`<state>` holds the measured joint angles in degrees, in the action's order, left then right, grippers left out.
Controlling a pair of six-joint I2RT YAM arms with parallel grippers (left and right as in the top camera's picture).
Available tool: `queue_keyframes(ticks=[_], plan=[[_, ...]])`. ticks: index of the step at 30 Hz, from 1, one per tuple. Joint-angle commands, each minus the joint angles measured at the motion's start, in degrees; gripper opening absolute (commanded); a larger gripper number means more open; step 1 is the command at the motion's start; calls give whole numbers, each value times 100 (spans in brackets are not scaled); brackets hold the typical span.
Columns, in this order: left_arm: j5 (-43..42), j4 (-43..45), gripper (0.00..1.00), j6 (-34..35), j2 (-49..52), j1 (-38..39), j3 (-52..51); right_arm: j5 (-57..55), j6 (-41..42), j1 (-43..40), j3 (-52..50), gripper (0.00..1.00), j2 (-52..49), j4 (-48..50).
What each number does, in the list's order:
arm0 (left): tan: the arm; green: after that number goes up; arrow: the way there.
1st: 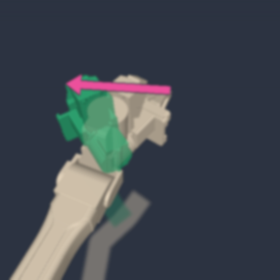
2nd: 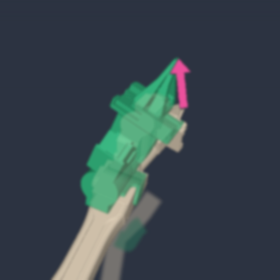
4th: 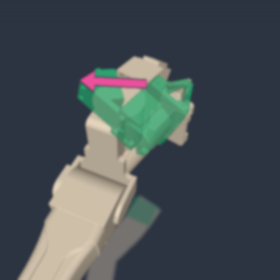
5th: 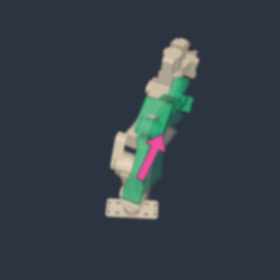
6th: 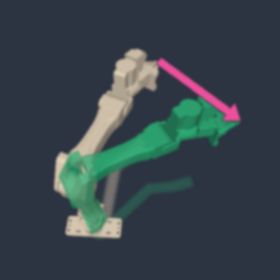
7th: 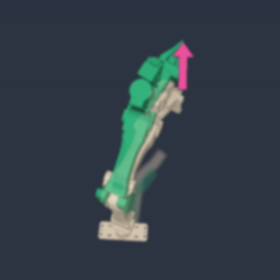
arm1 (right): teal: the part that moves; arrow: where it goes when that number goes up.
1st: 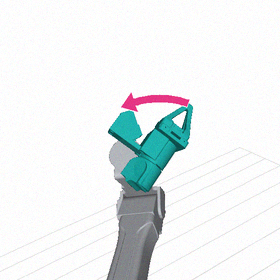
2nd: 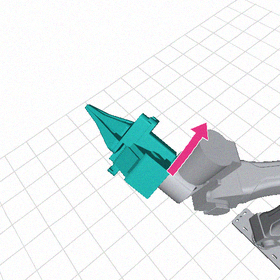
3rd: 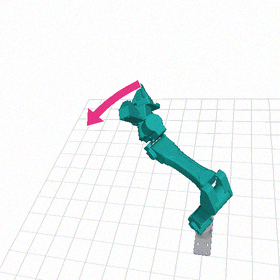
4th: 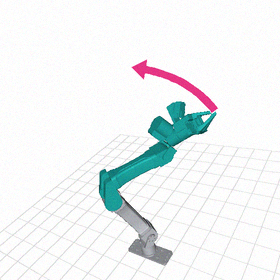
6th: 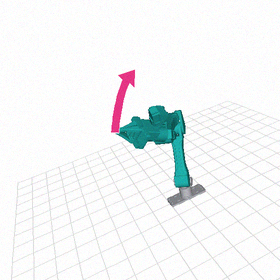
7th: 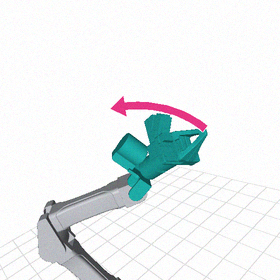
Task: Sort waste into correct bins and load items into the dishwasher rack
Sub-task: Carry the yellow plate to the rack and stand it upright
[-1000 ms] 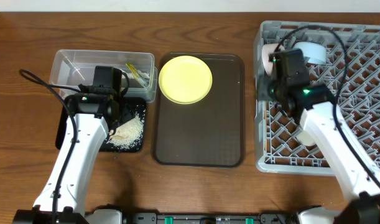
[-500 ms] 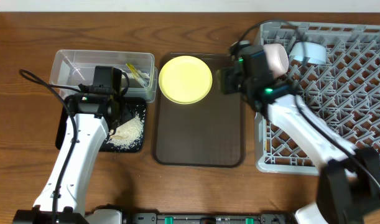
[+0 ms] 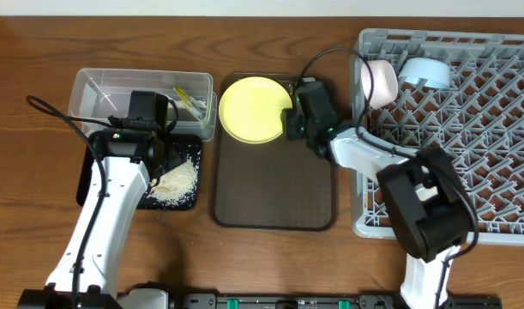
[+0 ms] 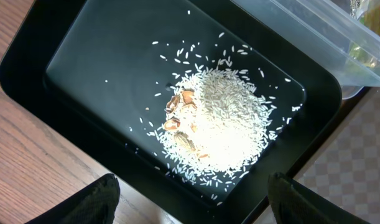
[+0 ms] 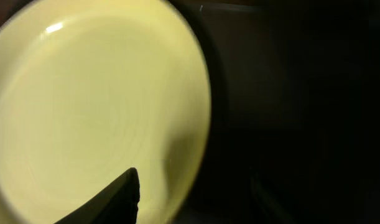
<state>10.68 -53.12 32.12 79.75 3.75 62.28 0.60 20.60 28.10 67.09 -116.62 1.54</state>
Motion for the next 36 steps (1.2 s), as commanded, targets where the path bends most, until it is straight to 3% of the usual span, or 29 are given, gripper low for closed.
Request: queue_keyframes(ticks=[1, 9, 17, 27, 36], plan=[[26, -17, 79, -52, -33, -20, -17, -380, 168, 160, 26, 44, -140, -31], [24, -22, 79, -52, -33, -20, -17, -682, 164, 168, 26, 1, 33, -579], [26, -42, 79, -52, -33, -20, -17, -798, -334, -2, 26, 1, 1145, -1233], [26, -39, 79, -52, -33, -20, -17, -2651, -1550, -210, 26, 1, 3091, -2675], [26, -37, 79, -52, -33, -20, -17, -3985, -2479, -831, 26, 1, 4050, -3217]])
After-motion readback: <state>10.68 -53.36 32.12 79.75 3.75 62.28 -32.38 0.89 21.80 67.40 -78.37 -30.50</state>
